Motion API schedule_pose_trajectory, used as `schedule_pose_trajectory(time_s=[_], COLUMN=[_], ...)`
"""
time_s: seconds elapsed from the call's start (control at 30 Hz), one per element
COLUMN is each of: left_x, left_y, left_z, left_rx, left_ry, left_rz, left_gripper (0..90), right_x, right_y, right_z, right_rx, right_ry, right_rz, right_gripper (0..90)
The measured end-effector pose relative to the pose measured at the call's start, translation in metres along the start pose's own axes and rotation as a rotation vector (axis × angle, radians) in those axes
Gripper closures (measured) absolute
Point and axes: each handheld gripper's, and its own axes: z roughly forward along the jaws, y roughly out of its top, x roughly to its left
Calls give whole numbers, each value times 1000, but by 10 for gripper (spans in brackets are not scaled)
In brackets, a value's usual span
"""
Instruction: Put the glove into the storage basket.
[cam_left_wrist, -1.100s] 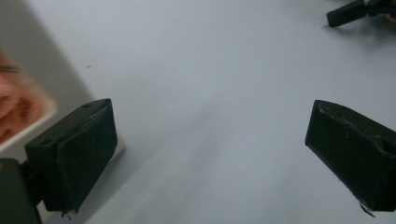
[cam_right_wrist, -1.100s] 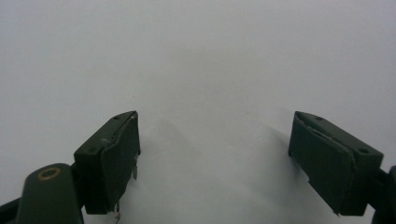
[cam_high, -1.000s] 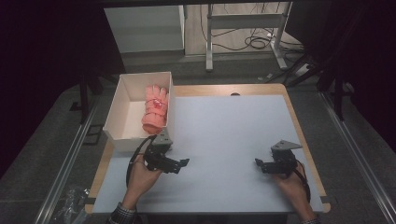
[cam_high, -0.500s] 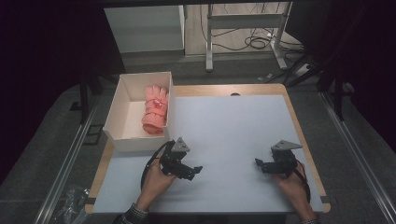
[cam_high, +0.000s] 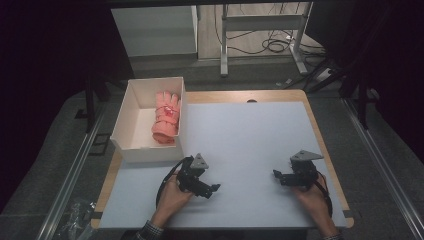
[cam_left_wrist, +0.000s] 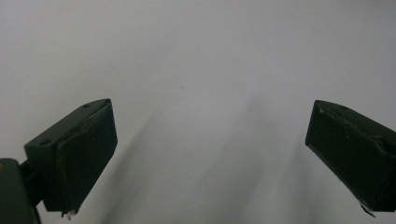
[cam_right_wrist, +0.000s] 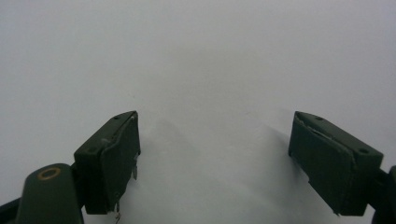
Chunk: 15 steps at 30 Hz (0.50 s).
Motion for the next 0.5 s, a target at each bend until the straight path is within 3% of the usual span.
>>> schedule_pose_trajectory(time_s=[0.37,0.5], left_x=[-1,-2], left_y=[-7,-9], left_z=[12,14], left_rx=[28,15], left_ry=[-1,6], left_rz=[13,18], left_gripper=[25,17], right_x=[0,0], right_y=[0,0], right_z=[0,0], right_rx=[0,0], right_ry=[0,0], right_rz=[-1,-1], right_gripper=[168,168])
